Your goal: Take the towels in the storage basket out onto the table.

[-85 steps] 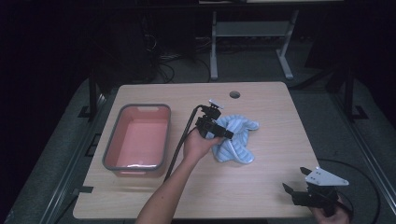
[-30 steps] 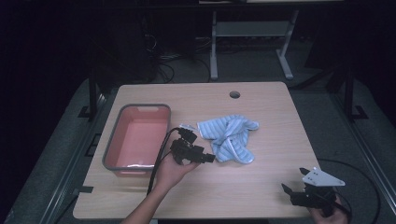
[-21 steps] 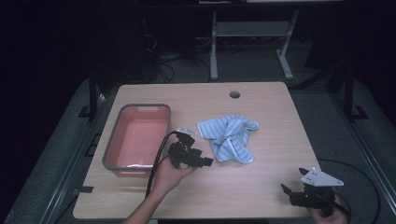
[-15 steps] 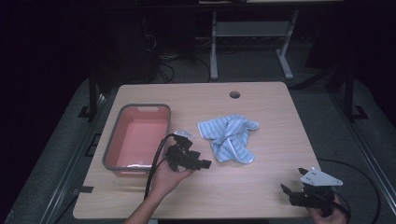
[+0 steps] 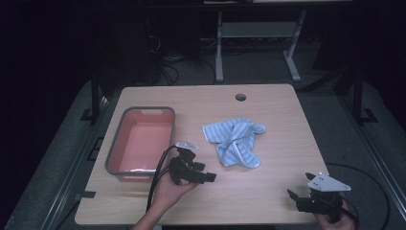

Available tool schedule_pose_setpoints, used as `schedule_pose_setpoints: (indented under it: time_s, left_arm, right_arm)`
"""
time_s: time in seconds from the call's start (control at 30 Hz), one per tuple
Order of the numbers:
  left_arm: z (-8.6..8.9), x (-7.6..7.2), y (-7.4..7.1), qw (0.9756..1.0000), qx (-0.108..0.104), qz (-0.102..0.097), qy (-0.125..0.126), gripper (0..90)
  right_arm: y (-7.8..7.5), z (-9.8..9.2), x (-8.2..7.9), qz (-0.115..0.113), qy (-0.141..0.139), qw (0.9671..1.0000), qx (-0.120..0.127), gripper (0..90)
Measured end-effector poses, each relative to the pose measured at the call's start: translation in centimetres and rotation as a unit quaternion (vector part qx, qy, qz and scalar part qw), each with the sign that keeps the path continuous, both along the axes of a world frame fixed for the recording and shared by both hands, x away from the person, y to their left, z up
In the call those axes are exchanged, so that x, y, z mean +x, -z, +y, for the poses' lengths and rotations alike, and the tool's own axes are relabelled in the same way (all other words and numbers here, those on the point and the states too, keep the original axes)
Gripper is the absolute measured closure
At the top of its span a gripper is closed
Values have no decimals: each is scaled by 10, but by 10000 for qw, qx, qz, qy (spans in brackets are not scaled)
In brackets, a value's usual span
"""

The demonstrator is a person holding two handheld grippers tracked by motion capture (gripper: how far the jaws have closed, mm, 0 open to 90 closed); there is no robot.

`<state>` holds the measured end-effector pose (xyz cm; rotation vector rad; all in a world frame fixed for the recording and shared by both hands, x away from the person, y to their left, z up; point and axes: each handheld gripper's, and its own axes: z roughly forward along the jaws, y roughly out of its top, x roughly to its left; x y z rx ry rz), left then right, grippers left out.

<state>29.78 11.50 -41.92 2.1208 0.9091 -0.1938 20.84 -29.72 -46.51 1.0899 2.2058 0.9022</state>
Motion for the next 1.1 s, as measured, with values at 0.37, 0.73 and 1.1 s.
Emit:
schedule_pose_setpoints:
  time_s: [0.37, 0.73, 1.1]
  left_arm:
    - [1, -12, 7, 10000, -25, -15, 10, 278]
    - [3, -29, 17, 9997, 101, -213, 30, 273]
    - [1, -42, 20, 9996, 23, -253, 106, 272]
  right_arm:
    - [0, 1, 0, 1, -18, 10000, -34, 147]
    - [1, 3, 0, 19, -22, 10000, -64, 147]
    - [1, 4, -1, 10, -15, 9999, -109, 147]
